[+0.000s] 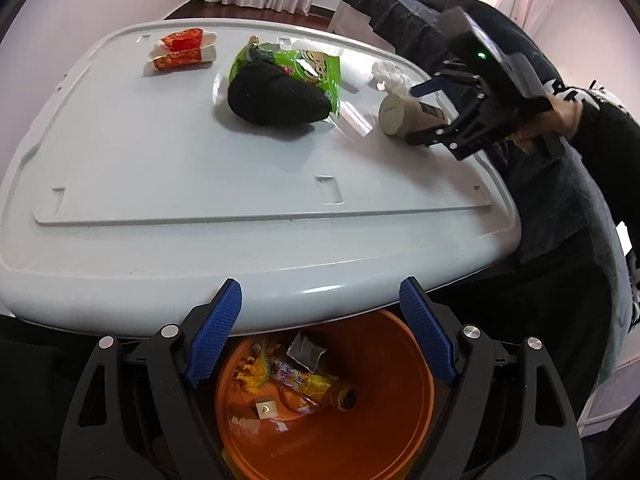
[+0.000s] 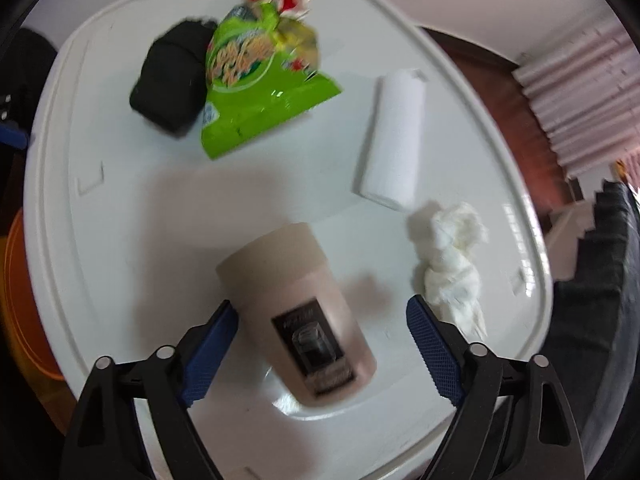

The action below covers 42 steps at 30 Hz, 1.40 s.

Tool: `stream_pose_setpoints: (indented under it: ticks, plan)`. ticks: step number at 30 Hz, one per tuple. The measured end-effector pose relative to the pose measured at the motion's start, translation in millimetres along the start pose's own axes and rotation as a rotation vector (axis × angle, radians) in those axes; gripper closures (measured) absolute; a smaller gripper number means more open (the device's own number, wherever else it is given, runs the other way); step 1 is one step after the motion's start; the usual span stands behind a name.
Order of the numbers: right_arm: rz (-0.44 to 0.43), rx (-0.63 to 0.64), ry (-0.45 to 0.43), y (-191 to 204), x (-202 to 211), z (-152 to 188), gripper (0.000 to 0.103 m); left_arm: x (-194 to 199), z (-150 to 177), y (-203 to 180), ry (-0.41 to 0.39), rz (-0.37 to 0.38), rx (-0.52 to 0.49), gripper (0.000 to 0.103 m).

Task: Collect trash
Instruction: 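Grasp the white cup with the right tool while the left tool grasps the black sock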

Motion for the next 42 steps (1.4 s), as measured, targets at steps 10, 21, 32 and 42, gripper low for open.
stream_pose_setpoints:
  ticks: [10, 21, 32, 42]
  plan:
    - [-0.050, -0.321, 0.025, 8, 5, 6, 0.054, 8, 1, 1, -0.014, 0.003, 0.007, 0.024]
    - [-0.018, -0.998, -0.293, 50, 67, 52, 0.055, 8, -45, 0, -0.060, -0.066, 0.115, 0.024]
    - [-0.076, -1.183, -0.441, 29, 87, 80, 0.055, -66, -140, -20, -0.052, -0.263, 0.227, 0.024]
    - [-0.085, -1.139, -0.464, 32, 92, 70, 0.055, -46, -138, 45, -0.066, -0.344, 0.276, 0.024]
Point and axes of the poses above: each gripper's, at about its wrist camera, not at the fingertips, and x roughly against the way its jaws point, y to its left, z to its underside, the point moved 5 cm from there along -x, roughly the way its jaws point, and after that the axes turned 10 degrees about x, right-handed, at the moved point
